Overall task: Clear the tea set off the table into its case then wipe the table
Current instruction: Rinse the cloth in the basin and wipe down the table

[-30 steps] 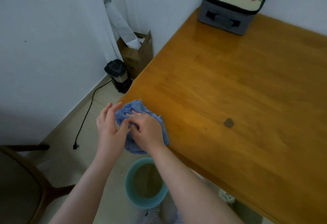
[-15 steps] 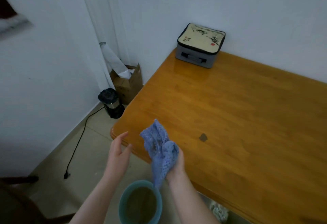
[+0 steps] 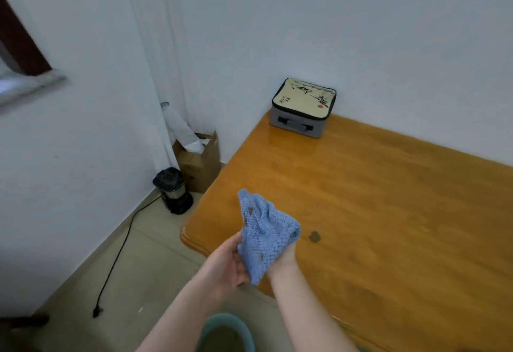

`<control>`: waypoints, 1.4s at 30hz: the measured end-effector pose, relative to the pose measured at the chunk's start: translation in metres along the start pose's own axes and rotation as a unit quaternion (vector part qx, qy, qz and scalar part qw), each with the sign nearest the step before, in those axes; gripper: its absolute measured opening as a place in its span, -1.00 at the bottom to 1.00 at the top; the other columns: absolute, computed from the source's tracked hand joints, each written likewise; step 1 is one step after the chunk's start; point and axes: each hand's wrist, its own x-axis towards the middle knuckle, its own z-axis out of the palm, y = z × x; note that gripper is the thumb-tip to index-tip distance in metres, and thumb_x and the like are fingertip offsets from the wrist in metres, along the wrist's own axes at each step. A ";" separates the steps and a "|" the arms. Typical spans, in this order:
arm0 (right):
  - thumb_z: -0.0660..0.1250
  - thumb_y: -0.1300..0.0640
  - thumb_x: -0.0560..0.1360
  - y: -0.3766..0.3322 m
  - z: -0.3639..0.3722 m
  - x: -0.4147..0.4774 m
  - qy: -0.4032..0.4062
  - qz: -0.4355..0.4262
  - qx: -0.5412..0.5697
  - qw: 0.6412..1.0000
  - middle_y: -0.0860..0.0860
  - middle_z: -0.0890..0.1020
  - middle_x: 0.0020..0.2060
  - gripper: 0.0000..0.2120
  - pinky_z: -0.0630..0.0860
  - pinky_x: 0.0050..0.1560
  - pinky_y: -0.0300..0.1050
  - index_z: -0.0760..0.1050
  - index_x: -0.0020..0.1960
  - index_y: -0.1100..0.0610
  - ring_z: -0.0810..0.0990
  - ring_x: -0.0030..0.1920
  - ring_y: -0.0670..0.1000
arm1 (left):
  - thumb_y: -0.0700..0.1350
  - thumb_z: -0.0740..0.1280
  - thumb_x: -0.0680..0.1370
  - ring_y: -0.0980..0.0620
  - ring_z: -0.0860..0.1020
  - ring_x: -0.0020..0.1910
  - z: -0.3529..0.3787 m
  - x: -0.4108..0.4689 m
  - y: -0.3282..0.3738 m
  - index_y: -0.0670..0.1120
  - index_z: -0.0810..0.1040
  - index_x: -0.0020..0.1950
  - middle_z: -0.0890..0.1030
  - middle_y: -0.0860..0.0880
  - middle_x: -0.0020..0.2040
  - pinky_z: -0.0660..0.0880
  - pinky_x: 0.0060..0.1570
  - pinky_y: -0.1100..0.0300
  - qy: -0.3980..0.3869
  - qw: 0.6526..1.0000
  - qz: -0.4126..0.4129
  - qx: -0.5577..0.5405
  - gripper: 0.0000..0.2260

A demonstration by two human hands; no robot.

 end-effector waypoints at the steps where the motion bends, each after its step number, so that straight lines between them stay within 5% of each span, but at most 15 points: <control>1: 0.62 0.05 -0.06 -0.003 0.001 0.002 0.010 -0.006 -0.008 1.000 0.14 0.45 -0.36 -0.52 0.42 -0.32 -0.09 0.46 -0.29 0.17 0.43 -0.36 0.11 | -0.04 0.18 0.63 0.01 0.63 -0.42 0.005 -0.001 0.002 -0.19 0.55 0.08 0.66 -0.08 -0.30 0.51 -0.50 0.22 0.003 1.000 0.004 0.003 -0.74; 5: 0.38 -0.07 0.32 -0.020 0.005 0.008 0.070 -0.033 -0.039 0.996 0.14 0.41 -0.35 -0.70 0.40 -0.30 -0.06 0.42 -0.26 0.16 0.42 -0.38 0.11 | -0.21 0.24 0.61 0.03 0.60 -0.49 0.022 0.006 0.011 -0.25 0.53 0.19 0.65 -0.16 -0.18 0.46 -0.57 0.28 0.020 0.999 0.013 0.030 -0.80; 8: 0.19 -0.13 0.49 -0.044 -0.001 0.007 0.070 -0.027 -0.032 0.997 0.16 0.52 -0.28 -0.62 0.45 -0.19 0.00 0.50 -0.15 0.20 0.50 -0.28 0.15 | -0.28 0.32 0.55 0.00 0.63 -0.40 0.035 0.015 0.012 -0.25 0.54 0.16 0.67 -0.15 -0.18 0.51 -0.50 0.22 0.038 0.995 0.046 0.077 -0.81; 11: 0.19 -0.23 0.48 -0.074 -0.014 0.004 0.082 0.007 -0.059 0.995 0.24 0.63 0.06 -0.44 0.44 0.26 0.14 0.58 0.15 0.22 0.57 0.09 0.23 | -0.30 0.36 0.52 -0.05 0.68 -0.18 0.051 0.024 0.015 -0.22 0.57 0.14 0.71 -0.14 -0.10 0.58 -0.32 0.15 0.035 0.992 0.080 0.089 -0.80; 13: 0.17 -0.29 0.50 -0.099 -0.024 0.001 0.085 0.027 -0.067 0.994 0.26 0.59 0.20 -0.37 0.33 0.37 0.23 0.53 0.28 0.20 0.52 0.25 0.26 | -0.29 0.38 0.51 -0.07 0.67 -0.09 0.062 0.031 0.018 -0.18 0.58 0.16 0.70 -0.14 -0.03 0.59 -0.23 0.11 0.027 0.992 0.093 0.085 -0.77; 16: 0.25 -0.25 0.50 -0.135 -0.035 -0.007 0.083 0.056 -0.115 0.988 0.26 0.58 0.21 -0.42 0.42 0.29 0.21 0.52 0.28 0.19 0.55 0.22 0.26 | -0.32 0.37 0.51 -0.09 0.64 -0.04 0.078 0.043 0.020 -0.15 0.53 0.20 0.67 -0.15 0.03 0.59 -0.16 0.05 0.031 0.991 0.107 0.069 -0.73; 23: 0.25 0.33 0.52 -0.180 -0.051 -0.007 0.094 0.084 -0.399 0.908 0.15 0.66 0.07 -0.66 0.56 0.07 0.11 0.48 0.26 0.09 0.64 0.04 0.17 | -0.35 0.32 0.54 -0.13 0.62 0.04 0.092 0.065 0.021 -0.08 0.48 0.21 0.63 -0.17 0.11 0.55 -0.15 0.03 0.041 0.979 0.131 0.151 -0.70; 33: 0.17 0.41 0.55 -0.202 -0.057 0.006 0.029 0.067 -0.400 0.914 0.09 0.63 0.16 -0.58 0.59 0.09 0.02 0.46 0.30 0.04 0.63 0.13 0.11 | -0.31 0.36 0.51 -0.16 0.62 0.08 0.084 0.086 0.009 -0.04 0.52 0.24 0.65 -0.13 0.11 0.57 0.06 -0.13 0.106 0.985 0.089 0.108 -0.66; 36: 0.15 0.46 0.55 -0.211 -0.060 0.007 0.025 0.070 -0.388 0.919 0.15 0.66 0.09 -0.64 0.61 0.05 0.01 0.54 0.20 0.15 0.66 0.05 0.11 | -0.37 0.33 0.51 -0.20 0.61 0.09 0.088 0.090 0.008 -0.06 0.54 0.23 0.66 -0.16 0.09 0.55 0.10 -0.18 0.095 0.992 0.072 0.048 -0.66; 40: 0.07 0.42 0.60 -0.221 -0.053 0.003 0.005 0.088 -0.426 0.900 0.14 0.70 -0.07 -0.64 0.60 0.04 0.09 0.62 -0.04 0.20 0.68 -0.07 0.09 | -0.38 0.21 0.57 -0.20 0.61 0.04 0.095 0.095 0.007 -0.14 0.58 0.13 0.66 -0.22 0.03 0.55 0.07 -0.15 0.073 0.996 0.043 -0.022 -0.75; 42: 0.05 0.41 0.59 -0.225 -0.049 0.004 0.005 0.080 -0.510 0.856 0.07 0.71 -0.07 -0.59 0.62 0.05 0.01 0.63 -0.05 0.12 0.67 -0.08 0.01 | -0.35 0.17 0.60 -0.15 0.62 -0.04 0.096 0.096 0.005 -0.17 0.57 0.10 0.67 -0.21 -0.03 0.62 -0.10 -0.04 0.076 0.996 0.030 -0.029 -0.78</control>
